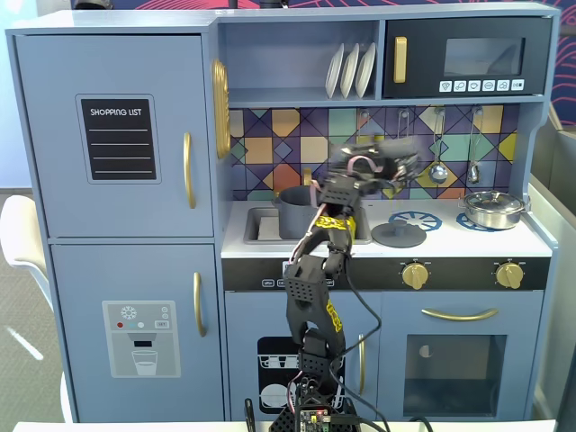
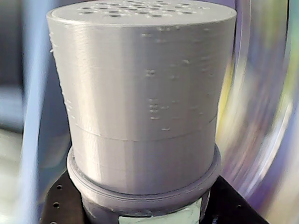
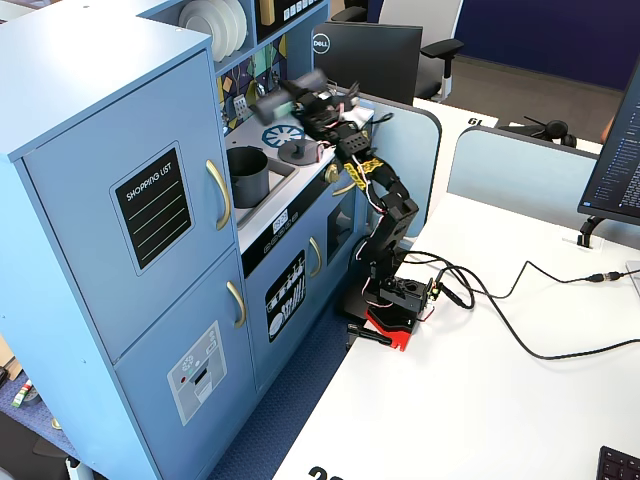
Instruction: Put salt in the gray recipient
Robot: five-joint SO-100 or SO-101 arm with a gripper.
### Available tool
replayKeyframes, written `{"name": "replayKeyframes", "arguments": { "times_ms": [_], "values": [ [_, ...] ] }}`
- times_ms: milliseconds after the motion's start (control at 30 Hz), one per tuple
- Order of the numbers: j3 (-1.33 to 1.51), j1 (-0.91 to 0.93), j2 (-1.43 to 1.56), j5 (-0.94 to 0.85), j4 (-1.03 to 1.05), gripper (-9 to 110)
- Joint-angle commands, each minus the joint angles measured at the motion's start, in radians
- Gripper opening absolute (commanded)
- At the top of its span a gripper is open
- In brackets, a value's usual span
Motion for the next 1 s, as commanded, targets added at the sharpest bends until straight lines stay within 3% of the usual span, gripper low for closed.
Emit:
{"name": "replayKeyframes", "arguments": {
  "times_ms": [0, 100, 267, 500, 967],
  "values": [
    [0.043, 0.179, 0.097, -0.541, -0.186, 1],
    [0.061, 0.252, 0.057, -0.844, -0.245, 0],
    [0.067, 0.307, -0.032, -1.131, -0.245, 0],
    [0.061, 0.298, -0.187, -1.246, -0.293, 0],
    [0.008, 0.314, -0.38, -1.212, -0.414, 1]
  ]
}}
